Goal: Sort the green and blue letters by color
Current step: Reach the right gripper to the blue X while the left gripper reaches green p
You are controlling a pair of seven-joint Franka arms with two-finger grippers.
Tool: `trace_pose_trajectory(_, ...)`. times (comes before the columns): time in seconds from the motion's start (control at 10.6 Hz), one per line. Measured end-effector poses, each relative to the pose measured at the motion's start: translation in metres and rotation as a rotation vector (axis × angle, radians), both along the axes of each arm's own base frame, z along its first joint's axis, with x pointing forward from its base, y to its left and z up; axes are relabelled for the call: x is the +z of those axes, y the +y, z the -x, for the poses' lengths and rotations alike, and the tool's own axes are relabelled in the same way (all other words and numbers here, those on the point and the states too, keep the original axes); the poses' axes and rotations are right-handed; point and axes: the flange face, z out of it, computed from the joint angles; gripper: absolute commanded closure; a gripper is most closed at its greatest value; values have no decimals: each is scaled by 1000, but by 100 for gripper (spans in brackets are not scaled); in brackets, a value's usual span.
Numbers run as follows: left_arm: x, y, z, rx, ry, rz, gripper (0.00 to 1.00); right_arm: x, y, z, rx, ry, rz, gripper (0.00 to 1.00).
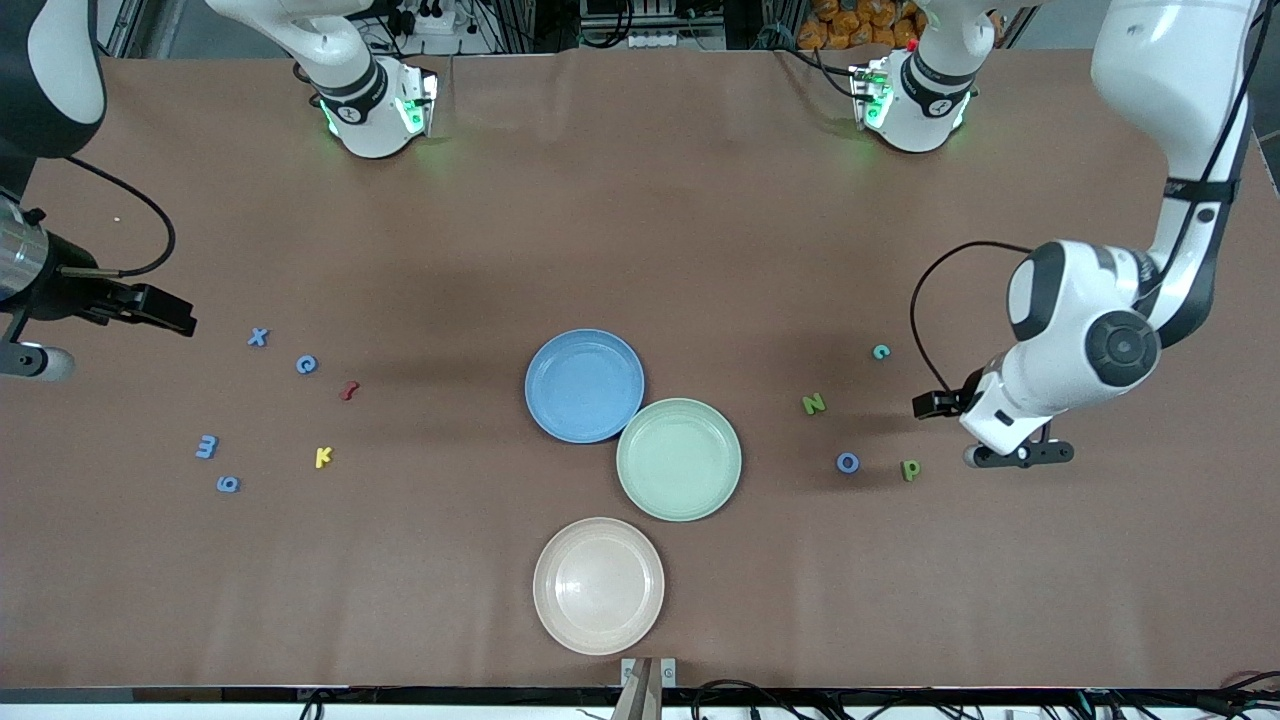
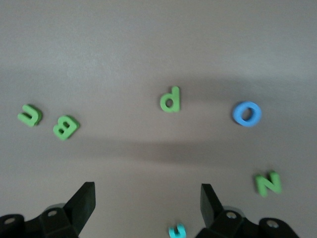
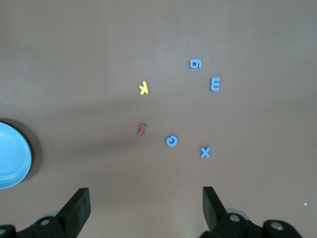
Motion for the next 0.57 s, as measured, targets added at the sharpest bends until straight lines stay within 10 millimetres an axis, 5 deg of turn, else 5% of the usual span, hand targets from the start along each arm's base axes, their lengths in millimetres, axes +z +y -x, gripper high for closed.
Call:
trace_pose_trajectory(0.19, -32, 0, -9, 8, -8, -5, 18, -24, -16, -1, -25, 26, 1, 0)
trace_pose_trajectory(0.57, -65, -1, -27, -2, -44, -16, 25, -143, -63, 15, -77, 54, -5, 0)
